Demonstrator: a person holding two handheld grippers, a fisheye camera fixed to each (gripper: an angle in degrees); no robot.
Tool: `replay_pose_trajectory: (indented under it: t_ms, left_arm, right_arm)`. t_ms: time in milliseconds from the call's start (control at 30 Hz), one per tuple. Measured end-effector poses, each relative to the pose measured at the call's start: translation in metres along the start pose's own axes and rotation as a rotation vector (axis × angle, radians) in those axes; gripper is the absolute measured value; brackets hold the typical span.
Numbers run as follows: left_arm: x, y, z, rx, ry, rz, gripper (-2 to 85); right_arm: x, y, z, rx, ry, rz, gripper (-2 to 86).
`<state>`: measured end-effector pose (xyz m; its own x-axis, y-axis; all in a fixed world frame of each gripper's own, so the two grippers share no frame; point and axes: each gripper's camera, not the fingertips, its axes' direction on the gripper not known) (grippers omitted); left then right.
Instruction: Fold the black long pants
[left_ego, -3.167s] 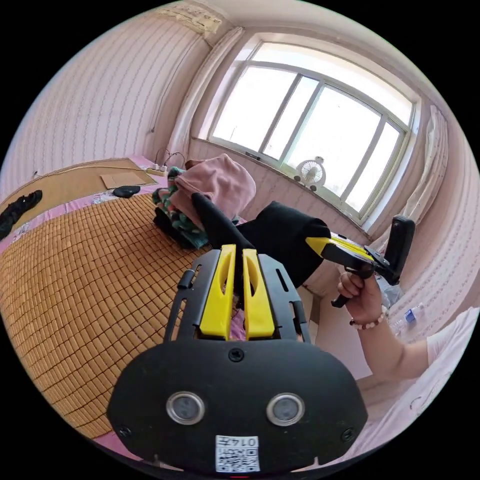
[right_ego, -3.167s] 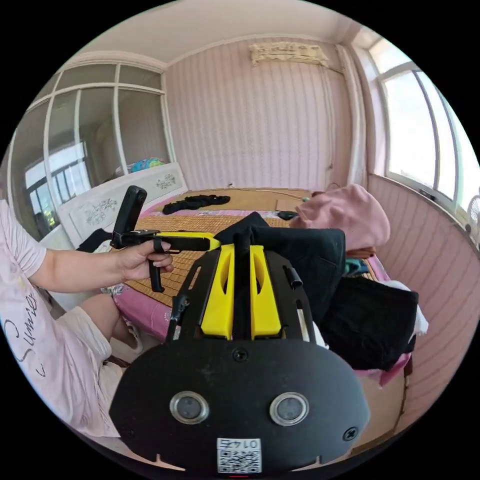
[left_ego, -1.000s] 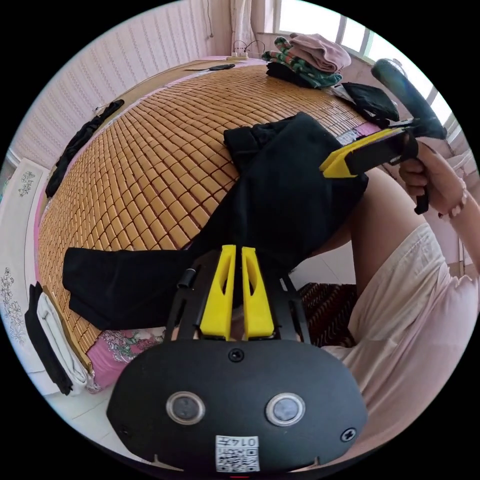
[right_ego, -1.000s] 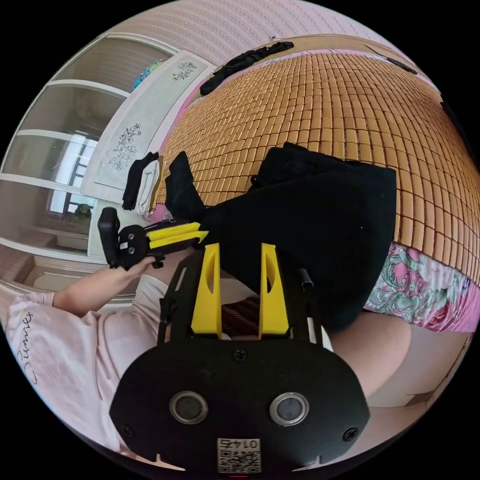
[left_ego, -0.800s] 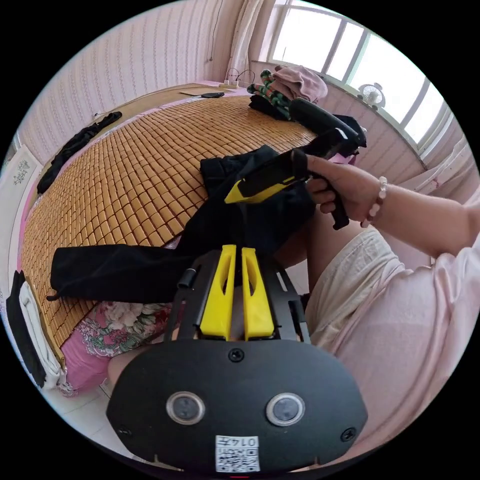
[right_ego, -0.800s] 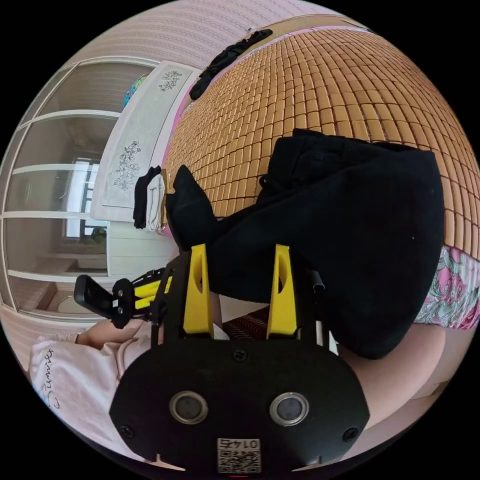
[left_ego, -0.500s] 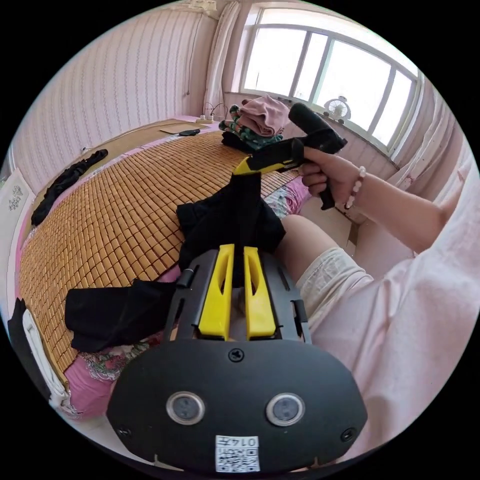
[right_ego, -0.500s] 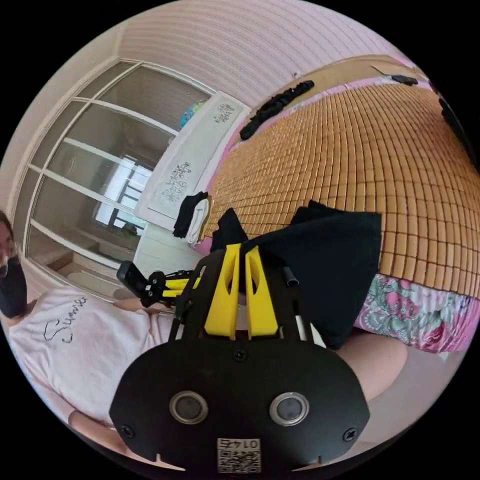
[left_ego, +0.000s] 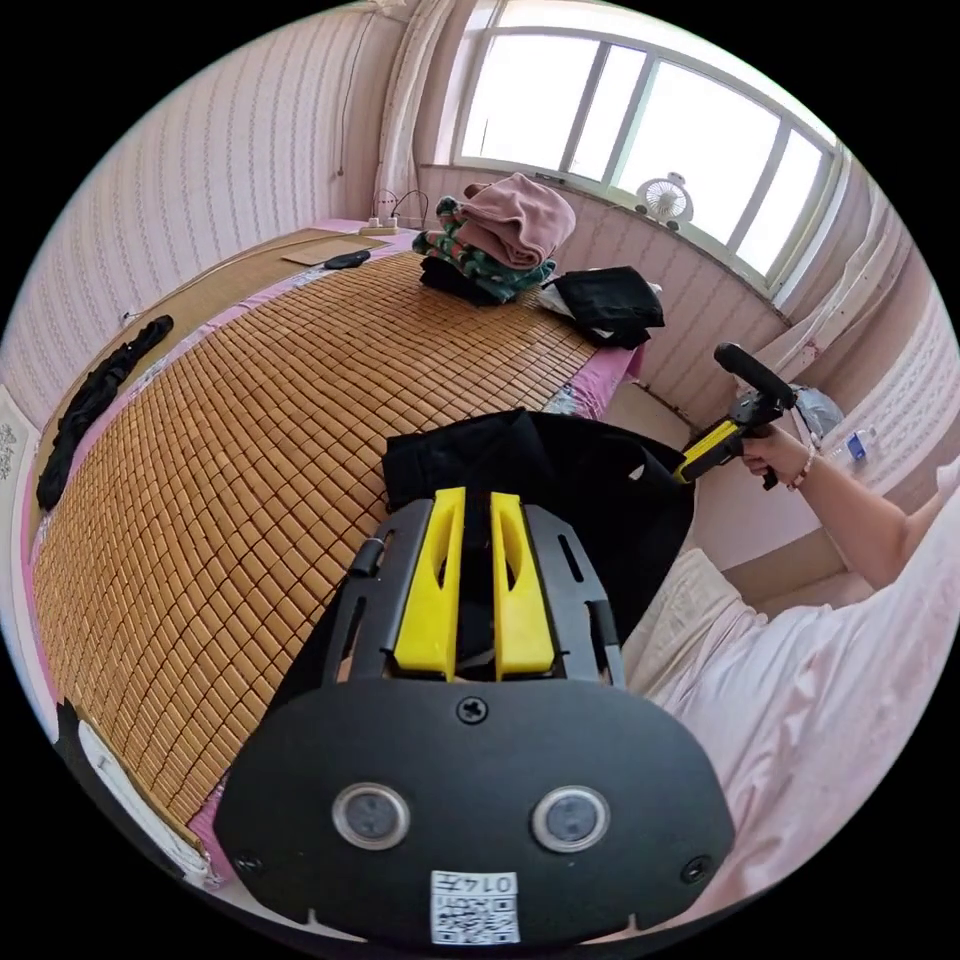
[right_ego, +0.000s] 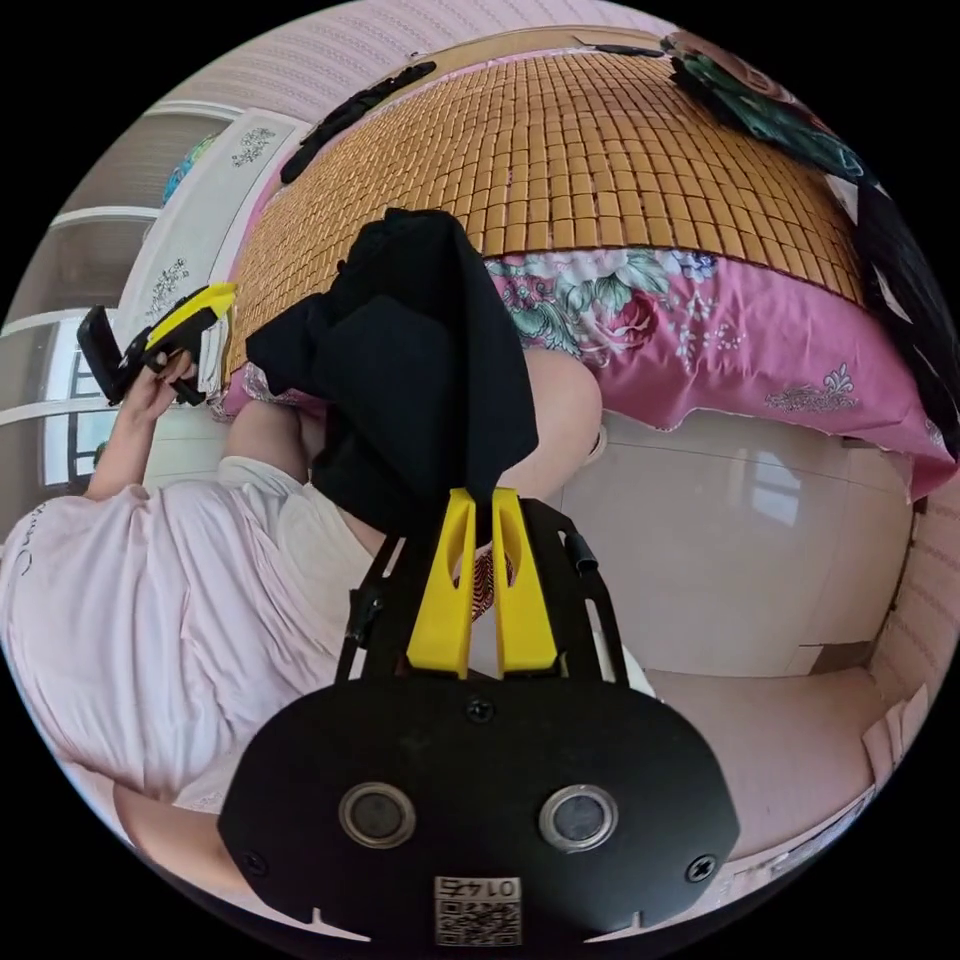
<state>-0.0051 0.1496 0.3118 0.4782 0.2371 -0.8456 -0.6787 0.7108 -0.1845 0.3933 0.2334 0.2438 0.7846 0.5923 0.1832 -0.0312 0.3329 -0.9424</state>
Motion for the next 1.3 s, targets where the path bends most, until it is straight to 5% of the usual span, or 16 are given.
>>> replay_pose_trajectory:
  t_ms: [233, 400, 600, 800, 900, 1300]
  left_arm:
    - [0.020, -0.056, 0.085, -0.199, -0.064, 0.005, 10.9]
    - [0.025, -0.045, 0.125, -0.411, -0.090, 0.014, 4.3]
    - [0.022, -0.010, 0.080, -0.244, 0.047, -0.081, -0.2]
    - [0.036, 0.049, -0.003, -0.069, 0.113, -0.094, -0.7]
    - [0.034, 0.071, -0.066, 0.173, 0.112, -0.144, -0.9]
    - [0.071, 0.071, -0.272, 0.912, -0.210, 0.044, -1.0]
  right_arm:
    - [0.023, 0.020, -0.049, 0.212, -0.060, 0.173, 8.6]
    - [0.008, 0.006, -0.060, 0.375, -0.014, 0.128, 11.5]
    - [0.009, -0.022, 0.006, 0.078, -0.242, 0.094, 8.7]
    - [-0.025, 0.016, -0.054, 0.349, -0.345, -0.056, 0.6]
    - [-0.063, 0.012, -0.101, 0.430, -0.365, -0.222, 0.0]
    - [-0.306, -0.027, -0.401, 0.830, 0.031, -0.663, -0.4]
